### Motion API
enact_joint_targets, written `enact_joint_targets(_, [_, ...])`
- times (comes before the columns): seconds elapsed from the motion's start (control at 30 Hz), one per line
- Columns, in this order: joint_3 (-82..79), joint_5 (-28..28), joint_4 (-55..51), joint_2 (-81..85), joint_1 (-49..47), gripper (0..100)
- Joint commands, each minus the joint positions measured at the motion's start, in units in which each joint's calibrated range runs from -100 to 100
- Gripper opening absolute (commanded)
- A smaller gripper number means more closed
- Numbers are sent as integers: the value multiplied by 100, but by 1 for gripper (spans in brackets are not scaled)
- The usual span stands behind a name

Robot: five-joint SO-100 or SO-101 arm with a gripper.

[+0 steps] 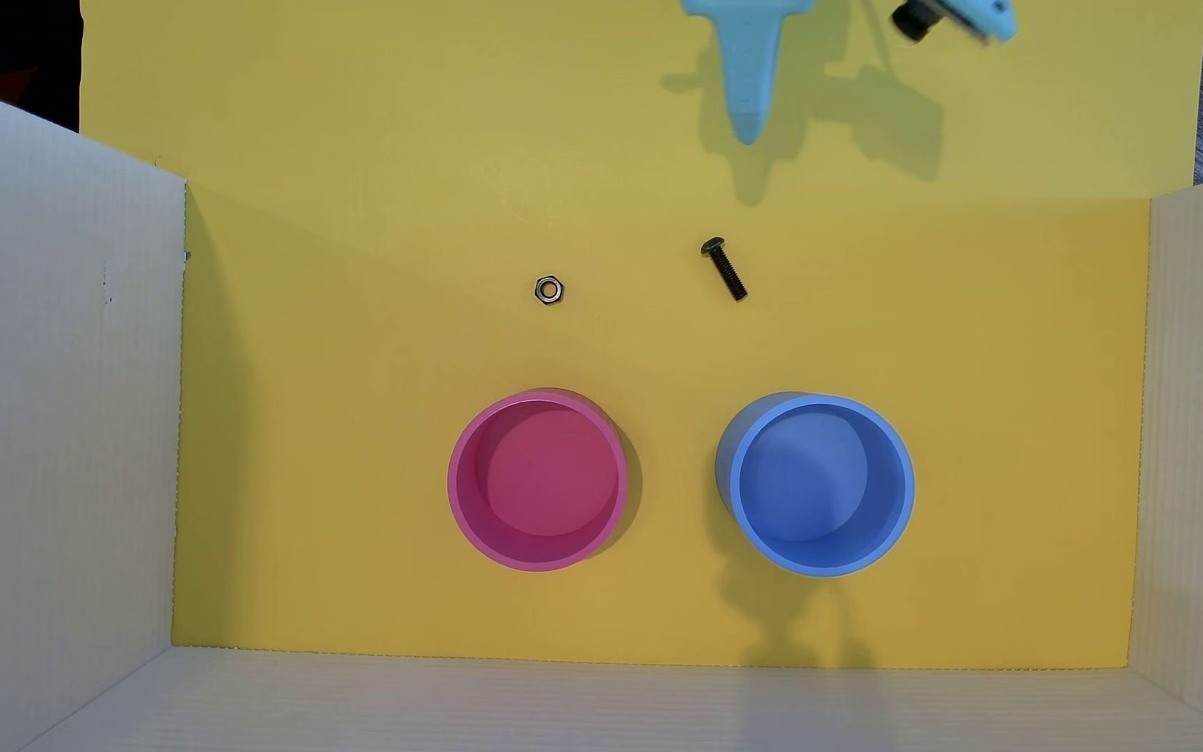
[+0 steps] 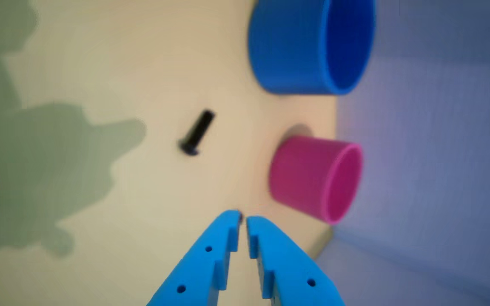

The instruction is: Pick up the bolt and place it in the pink box

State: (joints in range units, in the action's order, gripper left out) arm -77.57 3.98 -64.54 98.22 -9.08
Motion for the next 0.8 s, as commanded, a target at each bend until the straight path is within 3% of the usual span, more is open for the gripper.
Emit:
enact_joint_targets(0.0, [416,-20,315,-41,-64,2])
enact_joint_targets(0.13, [516,-15,632,-243,-64,4])
enact_joint_targets(0.4, [1538,256,813,-2558,-71,25])
enact_joint_targets(0.77, [3537,1006,658,-5420,-71,26])
